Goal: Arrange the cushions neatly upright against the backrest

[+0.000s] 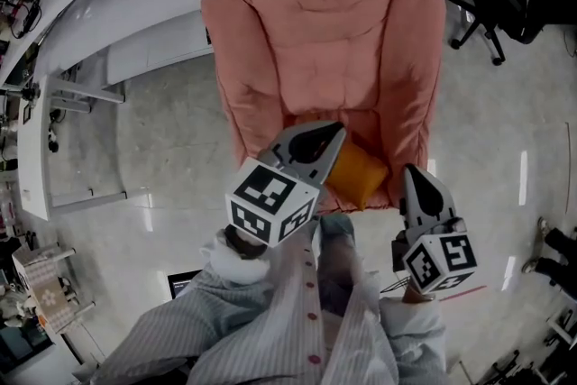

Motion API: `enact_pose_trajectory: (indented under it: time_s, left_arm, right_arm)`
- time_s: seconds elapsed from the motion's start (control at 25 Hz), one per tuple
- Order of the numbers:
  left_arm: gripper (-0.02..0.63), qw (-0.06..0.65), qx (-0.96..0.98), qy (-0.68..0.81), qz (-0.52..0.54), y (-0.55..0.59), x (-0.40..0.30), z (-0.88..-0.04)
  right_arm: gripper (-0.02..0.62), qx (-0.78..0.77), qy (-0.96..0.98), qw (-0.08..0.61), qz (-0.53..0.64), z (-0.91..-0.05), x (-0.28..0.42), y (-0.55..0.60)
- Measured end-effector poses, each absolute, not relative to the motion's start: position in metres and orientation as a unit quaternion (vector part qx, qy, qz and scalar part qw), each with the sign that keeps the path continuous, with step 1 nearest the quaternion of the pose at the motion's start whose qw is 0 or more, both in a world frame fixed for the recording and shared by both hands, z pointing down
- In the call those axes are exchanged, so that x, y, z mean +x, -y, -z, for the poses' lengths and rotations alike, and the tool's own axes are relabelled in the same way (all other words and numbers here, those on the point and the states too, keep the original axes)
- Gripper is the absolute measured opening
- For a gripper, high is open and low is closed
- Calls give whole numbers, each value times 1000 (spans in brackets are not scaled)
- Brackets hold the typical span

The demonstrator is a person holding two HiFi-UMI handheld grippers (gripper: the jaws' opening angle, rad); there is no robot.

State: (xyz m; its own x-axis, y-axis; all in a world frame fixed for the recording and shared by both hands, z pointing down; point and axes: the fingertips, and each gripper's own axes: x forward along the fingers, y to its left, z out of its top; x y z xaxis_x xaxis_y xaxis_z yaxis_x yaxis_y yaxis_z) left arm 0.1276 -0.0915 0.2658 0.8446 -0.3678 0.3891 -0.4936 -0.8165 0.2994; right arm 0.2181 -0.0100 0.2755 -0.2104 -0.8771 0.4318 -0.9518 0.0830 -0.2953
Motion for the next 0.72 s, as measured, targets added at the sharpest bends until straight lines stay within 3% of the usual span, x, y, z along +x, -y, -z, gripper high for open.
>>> enact_pose_trajectory:
  time_s: [0.72]
  left_arm:
    - [11, 237, 911, 208, -267, 119, 123, -434]
  right_arm:
    - [14, 644, 672, 126, -344, -431, 249, 34]
